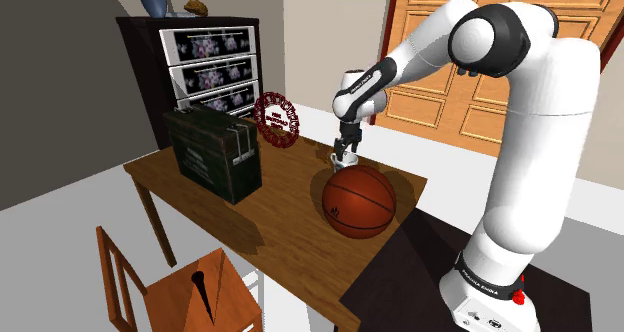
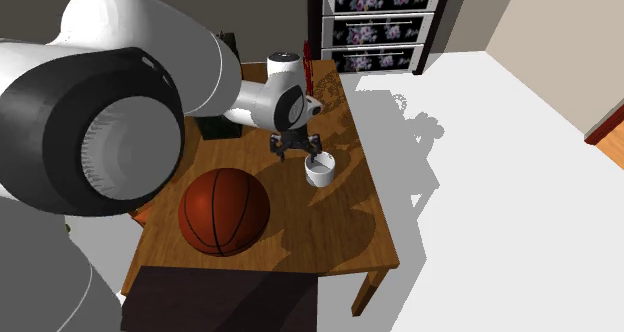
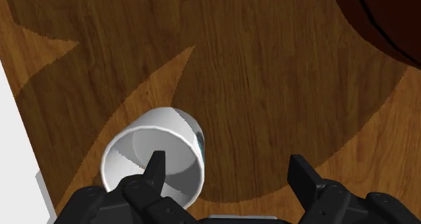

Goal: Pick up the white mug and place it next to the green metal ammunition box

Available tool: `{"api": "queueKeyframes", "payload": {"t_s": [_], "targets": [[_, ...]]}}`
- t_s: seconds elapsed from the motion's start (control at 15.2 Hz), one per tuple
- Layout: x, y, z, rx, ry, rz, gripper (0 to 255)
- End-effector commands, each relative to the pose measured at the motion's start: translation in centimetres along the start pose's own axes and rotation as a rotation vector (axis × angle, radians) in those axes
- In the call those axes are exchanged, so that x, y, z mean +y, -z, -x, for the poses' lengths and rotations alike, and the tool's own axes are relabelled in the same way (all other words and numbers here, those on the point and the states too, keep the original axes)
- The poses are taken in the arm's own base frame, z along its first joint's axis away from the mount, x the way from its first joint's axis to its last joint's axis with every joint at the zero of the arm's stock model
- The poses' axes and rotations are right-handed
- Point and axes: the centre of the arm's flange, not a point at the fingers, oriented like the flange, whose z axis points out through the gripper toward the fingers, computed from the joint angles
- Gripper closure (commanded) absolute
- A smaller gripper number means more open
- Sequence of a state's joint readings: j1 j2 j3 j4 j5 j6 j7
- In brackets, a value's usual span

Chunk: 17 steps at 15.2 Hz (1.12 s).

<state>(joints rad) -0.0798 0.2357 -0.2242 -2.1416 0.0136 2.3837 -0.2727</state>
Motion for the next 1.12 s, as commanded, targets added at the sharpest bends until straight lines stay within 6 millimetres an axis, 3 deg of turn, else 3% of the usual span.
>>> {"api": "queueKeyframes", "payload": {"t_s": [0.0, 0.2, 0.73, 1.06], "targets": [[0.6, -2.0, -1.8, 0.003, 0.005, 0.002, 0], [1.7, -4.9, -4.2, 0.007, 0.011, 0.005, 0], [1.8, -9.0, -4.3, 0.007, 0.011, 0.005, 0], [1.8, -9.0, -4.3, 0.007, 0.011, 0.005, 0]]}}
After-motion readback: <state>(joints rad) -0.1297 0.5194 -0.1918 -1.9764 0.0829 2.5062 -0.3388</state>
